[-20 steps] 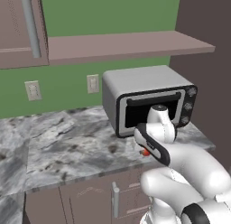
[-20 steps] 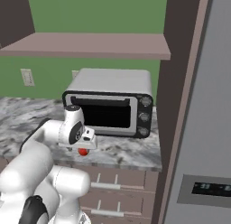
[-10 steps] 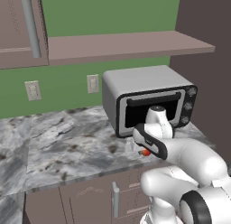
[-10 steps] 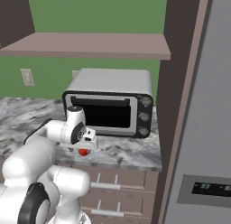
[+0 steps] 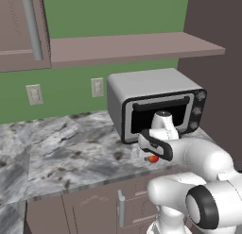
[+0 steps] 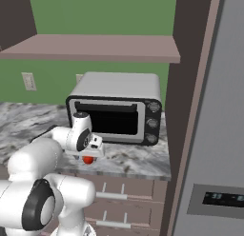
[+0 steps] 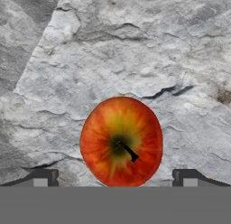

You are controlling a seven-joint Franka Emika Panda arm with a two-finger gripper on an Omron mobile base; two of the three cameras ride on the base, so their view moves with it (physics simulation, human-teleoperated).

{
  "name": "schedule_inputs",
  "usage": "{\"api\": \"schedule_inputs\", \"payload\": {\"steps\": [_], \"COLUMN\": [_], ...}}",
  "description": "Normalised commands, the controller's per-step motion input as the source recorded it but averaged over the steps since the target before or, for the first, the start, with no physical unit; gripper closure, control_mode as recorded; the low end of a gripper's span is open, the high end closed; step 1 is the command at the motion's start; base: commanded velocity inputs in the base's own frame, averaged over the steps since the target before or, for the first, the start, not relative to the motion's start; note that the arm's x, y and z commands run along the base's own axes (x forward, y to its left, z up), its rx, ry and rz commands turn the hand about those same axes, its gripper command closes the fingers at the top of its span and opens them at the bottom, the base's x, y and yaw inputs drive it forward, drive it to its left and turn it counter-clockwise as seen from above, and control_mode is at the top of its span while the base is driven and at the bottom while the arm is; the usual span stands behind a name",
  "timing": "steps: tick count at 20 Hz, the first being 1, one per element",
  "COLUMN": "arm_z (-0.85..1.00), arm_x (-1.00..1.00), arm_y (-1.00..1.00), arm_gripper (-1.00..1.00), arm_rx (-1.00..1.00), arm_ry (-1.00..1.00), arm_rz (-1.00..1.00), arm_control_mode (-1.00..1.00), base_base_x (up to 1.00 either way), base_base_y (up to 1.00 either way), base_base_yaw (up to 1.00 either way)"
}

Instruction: Place the beer and liquor on the top shelf of the fridge to keep them out of children's reach, and place the apple on lower shelves for easy access.

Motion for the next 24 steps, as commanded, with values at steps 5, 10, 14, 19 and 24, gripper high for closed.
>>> {"api": "schedule_inputs", "payload": {"steps": [5, 10, 14, 19, 24], "arm_z": [-0.05, -0.10, -0.11, -0.10, -0.11], "arm_x": [0.17, 0.11, 0.01, 0.00, 0.00], "arm_y": [0.00, 0.00, 0.00, 0.00, 0.00], "arm_gripper": [-1.00, -1.00, -1.00, -1.00, -1.00], "arm_rx": [0.00, 0.00, 0.00, 0.00, 0.00], "arm_ry": [0.00, 0.00, 0.02, 0.03, 0.03], "arm_rz": [0.00, 0.00, 0.00, 0.00, 0.00], "arm_control_mode": [-1.00, -1.00, -1.00, -1.00, -1.00], "base_base_x": [0.00, 0.00, 0.00, 0.00, 0.00], "base_base_y": [0.00, 0.00, 0.00, 0.00, 0.00], "base_base_yaw": [0.00, 0.00, 0.00, 0.00, 0.00]}}
